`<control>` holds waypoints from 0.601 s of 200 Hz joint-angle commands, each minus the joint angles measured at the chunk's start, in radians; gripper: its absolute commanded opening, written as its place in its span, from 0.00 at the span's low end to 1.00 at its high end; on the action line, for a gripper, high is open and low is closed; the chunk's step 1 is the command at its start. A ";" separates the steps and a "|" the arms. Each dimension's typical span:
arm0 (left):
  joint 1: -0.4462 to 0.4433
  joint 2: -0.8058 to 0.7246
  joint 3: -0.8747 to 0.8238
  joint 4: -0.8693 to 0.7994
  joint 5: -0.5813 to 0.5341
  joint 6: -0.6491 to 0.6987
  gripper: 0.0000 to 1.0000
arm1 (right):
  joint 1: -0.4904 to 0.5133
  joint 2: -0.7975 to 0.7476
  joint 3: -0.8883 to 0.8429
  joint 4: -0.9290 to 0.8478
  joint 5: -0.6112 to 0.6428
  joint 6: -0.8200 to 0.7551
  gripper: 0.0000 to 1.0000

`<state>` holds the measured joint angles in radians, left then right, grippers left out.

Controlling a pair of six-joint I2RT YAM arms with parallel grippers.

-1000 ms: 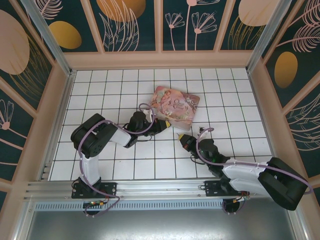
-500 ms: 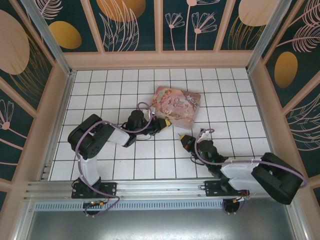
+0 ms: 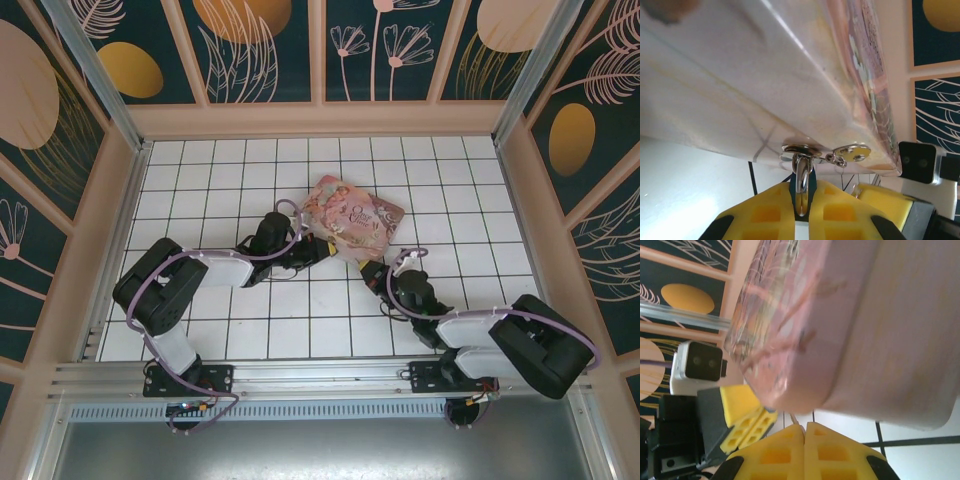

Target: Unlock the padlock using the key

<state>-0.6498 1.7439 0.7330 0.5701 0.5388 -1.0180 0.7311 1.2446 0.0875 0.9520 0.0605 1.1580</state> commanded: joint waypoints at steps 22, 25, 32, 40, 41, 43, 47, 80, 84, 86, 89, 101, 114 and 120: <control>0.000 -0.024 0.012 0.047 0.030 -0.025 0.00 | -0.018 -0.032 0.030 0.018 -0.074 -0.023 0.00; 0.001 -0.024 0.013 0.049 0.030 -0.029 0.00 | -0.014 -0.034 0.030 0.016 -0.071 -0.021 0.00; 0.001 -0.024 0.014 0.056 0.033 -0.041 0.00 | -0.002 -0.035 0.034 0.014 -0.067 -0.017 0.00; 0.001 -0.024 0.015 0.068 0.035 -0.058 0.00 | 0.011 -0.033 0.037 0.013 -0.057 -0.011 0.00; 0.001 -0.024 0.014 0.069 0.035 -0.060 0.00 | 0.014 -0.033 0.037 0.013 -0.056 -0.009 0.00; 0.000 -0.024 0.013 0.073 0.036 -0.063 0.00 | 0.017 -0.032 0.038 0.013 -0.054 -0.008 0.00; 0.001 -0.024 0.013 0.080 0.038 -0.071 0.00 | 0.025 -0.030 0.039 0.013 -0.050 -0.004 0.00; 0.001 -0.024 0.006 0.132 0.043 -0.127 0.00 | 0.091 -0.001 0.038 0.034 0.015 0.034 0.00; 0.001 -0.024 0.005 0.139 0.044 -0.134 0.00 | 0.097 0.006 0.040 0.039 0.022 0.039 0.00; 0.001 -0.024 0.004 0.142 0.043 -0.136 0.00 | 0.101 0.010 0.041 0.042 0.026 0.042 0.00; 0.001 -0.039 0.002 0.146 0.044 -0.140 0.00 | 0.105 0.016 0.041 0.047 0.032 0.046 0.00; 0.001 -0.055 -0.001 0.161 0.047 -0.155 0.00 | 0.120 0.040 0.043 0.069 0.051 0.061 0.00; 0.001 -0.061 -0.001 0.165 0.048 -0.162 0.00 | 0.128 0.070 0.052 0.087 0.067 0.078 0.00; 0.001 -0.065 -0.003 0.163 0.046 -0.163 0.00 | 0.129 0.089 0.056 0.098 0.071 0.084 0.00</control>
<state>-0.6498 1.7309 0.7292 0.6296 0.5537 -1.1465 0.8452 1.2846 0.1120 0.9691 0.0738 1.1973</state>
